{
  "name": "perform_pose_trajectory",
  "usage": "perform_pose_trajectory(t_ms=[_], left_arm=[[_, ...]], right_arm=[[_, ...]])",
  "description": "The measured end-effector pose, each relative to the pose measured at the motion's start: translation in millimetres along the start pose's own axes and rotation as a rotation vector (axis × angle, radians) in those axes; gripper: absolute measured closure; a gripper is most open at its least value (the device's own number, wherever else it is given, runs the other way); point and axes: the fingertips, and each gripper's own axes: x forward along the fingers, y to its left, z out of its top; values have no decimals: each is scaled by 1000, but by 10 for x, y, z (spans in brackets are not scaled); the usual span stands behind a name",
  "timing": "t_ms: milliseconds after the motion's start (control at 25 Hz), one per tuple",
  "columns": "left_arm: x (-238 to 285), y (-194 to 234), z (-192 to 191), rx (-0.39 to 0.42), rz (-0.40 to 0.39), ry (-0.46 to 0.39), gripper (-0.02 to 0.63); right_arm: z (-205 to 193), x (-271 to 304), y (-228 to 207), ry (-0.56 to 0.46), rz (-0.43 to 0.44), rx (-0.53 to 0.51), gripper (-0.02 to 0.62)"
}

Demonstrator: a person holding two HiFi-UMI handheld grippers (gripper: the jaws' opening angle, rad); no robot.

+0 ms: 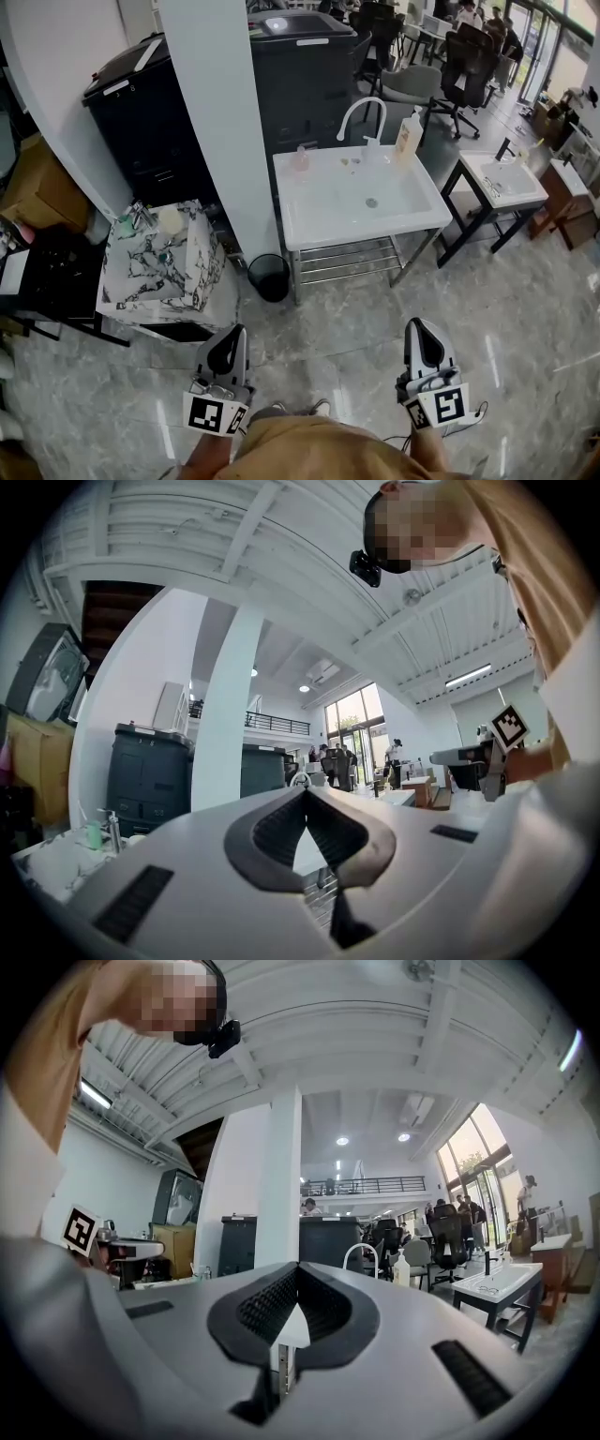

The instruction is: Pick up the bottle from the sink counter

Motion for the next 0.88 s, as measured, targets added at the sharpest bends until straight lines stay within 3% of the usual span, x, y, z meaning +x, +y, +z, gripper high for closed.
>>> perform_pose_trajectory(t_ms=[400,880], left_arm=[[238,-157,-155,8,33,36,604],[1320,435,-515,-36,-18,30,604]], right_arm=[[-167,163,-270,11,55,17,595],[-309,1211,-553,45,14,-17,595]])
